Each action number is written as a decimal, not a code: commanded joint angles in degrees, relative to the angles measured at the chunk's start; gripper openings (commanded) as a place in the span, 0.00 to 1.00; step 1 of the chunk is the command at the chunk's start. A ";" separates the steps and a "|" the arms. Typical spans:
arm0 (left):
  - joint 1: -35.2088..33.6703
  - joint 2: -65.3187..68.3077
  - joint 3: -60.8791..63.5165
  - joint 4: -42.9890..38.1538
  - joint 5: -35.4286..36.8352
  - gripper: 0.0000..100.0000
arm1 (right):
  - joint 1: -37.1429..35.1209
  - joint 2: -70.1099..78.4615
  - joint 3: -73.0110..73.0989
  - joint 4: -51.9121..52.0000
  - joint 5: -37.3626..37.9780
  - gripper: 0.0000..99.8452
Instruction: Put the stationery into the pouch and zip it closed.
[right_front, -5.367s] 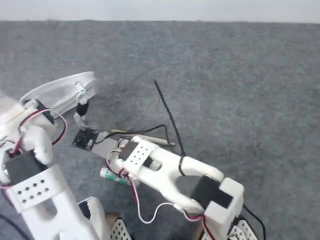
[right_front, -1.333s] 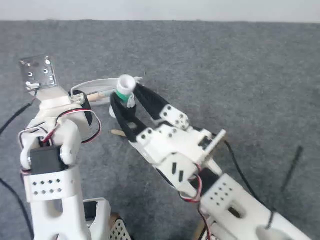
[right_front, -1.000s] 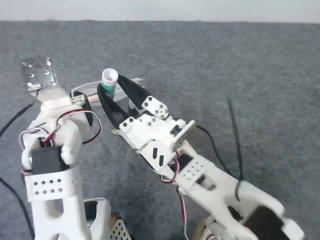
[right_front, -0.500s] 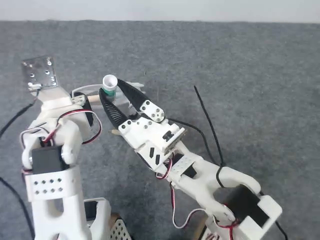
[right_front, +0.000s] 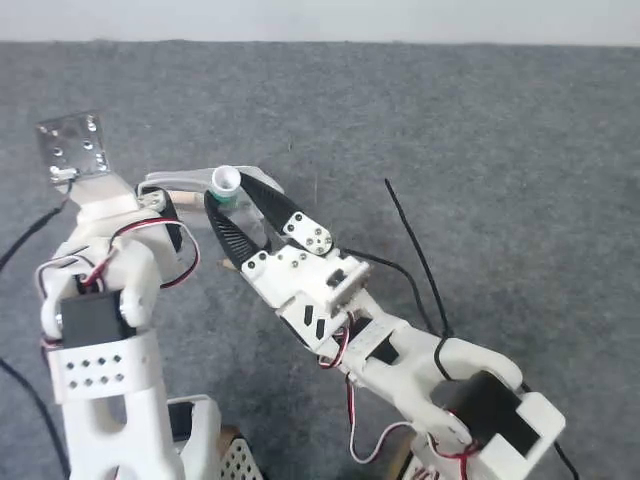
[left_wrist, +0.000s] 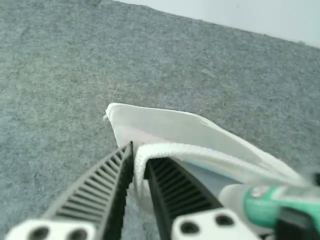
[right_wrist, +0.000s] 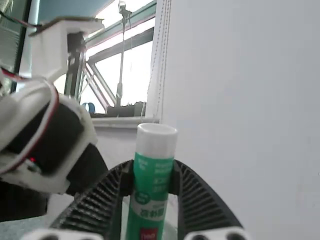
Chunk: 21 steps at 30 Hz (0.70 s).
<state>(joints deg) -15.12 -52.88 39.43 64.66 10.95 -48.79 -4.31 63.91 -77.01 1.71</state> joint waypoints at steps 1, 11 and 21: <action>-0.44 -2.37 -0.92 -0.88 -0.18 0.01 | -0.92 -0.92 0.44 3.47 1.58 0.01; -0.53 -2.37 -0.92 -0.88 -0.18 0.01 | -3.91 -14.81 8.00 14.81 5.71 0.01; -0.53 -2.37 -0.92 -0.88 -0.18 0.01 | -3.74 -29.14 11.43 34.07 5.89 0.01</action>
<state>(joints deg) -15.12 -52.79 39.52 64.75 10.95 -52.04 -29.98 74.73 -48.18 6.73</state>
